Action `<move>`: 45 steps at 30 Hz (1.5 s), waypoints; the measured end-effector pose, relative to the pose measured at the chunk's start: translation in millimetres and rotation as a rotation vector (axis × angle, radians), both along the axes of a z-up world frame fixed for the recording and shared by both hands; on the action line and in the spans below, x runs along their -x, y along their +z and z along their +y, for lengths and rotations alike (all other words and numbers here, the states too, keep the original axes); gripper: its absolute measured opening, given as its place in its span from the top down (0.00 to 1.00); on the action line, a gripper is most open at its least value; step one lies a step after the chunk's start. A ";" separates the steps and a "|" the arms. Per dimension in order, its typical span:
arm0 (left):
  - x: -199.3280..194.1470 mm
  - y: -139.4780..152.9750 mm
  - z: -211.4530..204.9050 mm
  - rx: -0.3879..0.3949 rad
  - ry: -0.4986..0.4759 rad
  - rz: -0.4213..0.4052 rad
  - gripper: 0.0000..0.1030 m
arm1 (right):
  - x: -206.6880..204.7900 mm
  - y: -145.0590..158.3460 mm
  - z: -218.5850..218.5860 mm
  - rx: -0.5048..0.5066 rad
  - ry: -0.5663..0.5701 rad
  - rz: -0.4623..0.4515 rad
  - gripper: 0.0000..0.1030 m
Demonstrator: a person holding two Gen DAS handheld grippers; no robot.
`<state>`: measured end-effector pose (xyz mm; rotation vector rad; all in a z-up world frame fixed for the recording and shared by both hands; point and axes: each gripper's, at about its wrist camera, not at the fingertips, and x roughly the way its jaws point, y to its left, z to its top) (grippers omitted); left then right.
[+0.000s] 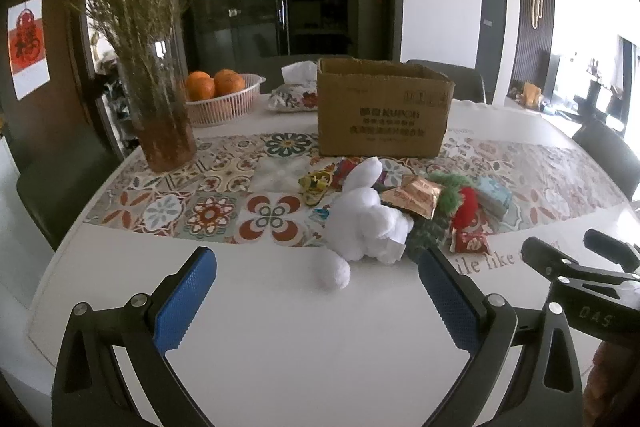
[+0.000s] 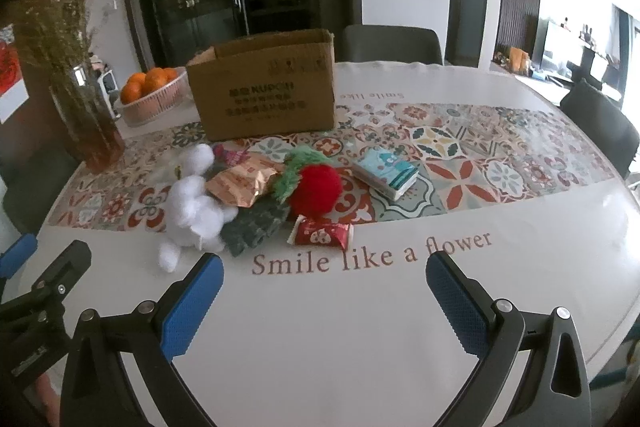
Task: Organize soft objects
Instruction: 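Reach the left tool to the white bunny while the right tool reaches the red snack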
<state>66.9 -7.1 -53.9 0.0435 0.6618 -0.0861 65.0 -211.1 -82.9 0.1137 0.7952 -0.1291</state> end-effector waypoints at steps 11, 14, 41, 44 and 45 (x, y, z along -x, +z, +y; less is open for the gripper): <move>-50.3 -32.8 -16.3 0.013 -0.090 0.111 0.00 | -39.3 -36.8 -8.1 -0.043 -0.009 0.089 0.00; -61.7 -42.3 -20.7 -0.004 -0.131 0.130 0.00 | -48.9 -47.5 -8.1 -0.045 -0.006 0.111 0.01; -137.4 -97.7 -44.1 -0.009 -0.300 0.217 0.00 | -102.5 -101.9 -13.3 -0.086 -0.043 0.202 0.09; -142.3 -101.3 -45.6 0.000 -0.308 0.223 0.00 | -103.9 -101.2 -12.1 -0.071 -0.046 0.193 0.15; -144.5 -103.4 -45.6 0.007 -0.308 0.228 0.00 | -104.2 -101.4 -11.9 -0.070 -0.045 0.189 0.18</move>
